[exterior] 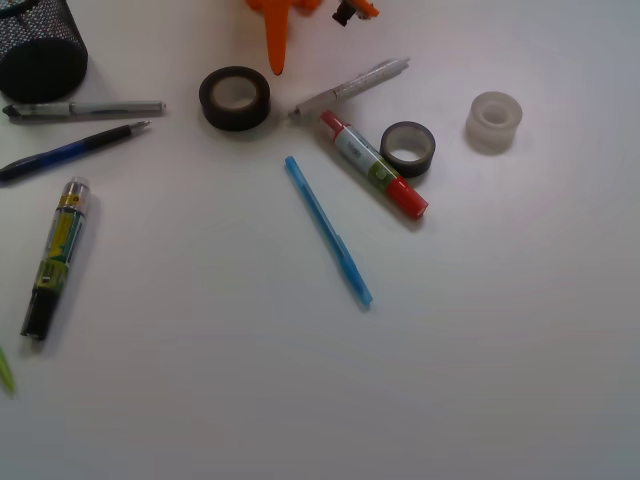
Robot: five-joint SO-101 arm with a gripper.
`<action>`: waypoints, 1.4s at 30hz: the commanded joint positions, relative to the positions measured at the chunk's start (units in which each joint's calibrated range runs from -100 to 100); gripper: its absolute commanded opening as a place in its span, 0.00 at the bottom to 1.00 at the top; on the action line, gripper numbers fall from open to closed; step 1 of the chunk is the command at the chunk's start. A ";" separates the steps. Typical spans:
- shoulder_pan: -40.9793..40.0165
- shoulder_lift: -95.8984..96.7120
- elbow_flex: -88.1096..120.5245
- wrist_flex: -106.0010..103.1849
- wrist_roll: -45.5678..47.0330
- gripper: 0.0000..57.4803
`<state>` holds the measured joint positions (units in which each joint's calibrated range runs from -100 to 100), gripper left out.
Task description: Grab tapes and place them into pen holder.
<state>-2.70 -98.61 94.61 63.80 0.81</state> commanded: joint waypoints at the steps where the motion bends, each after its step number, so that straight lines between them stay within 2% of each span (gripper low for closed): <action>1: -5.71 -0.29 1.41 -13.50 1.32 0.68; 32: -5.26 -0.20 -3.40 -12.88 1.37 0.68; 42: -5.19 -0.03 -20.42 1.38 1.37 0.68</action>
<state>-7.81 -98.61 83.02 60.17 2.12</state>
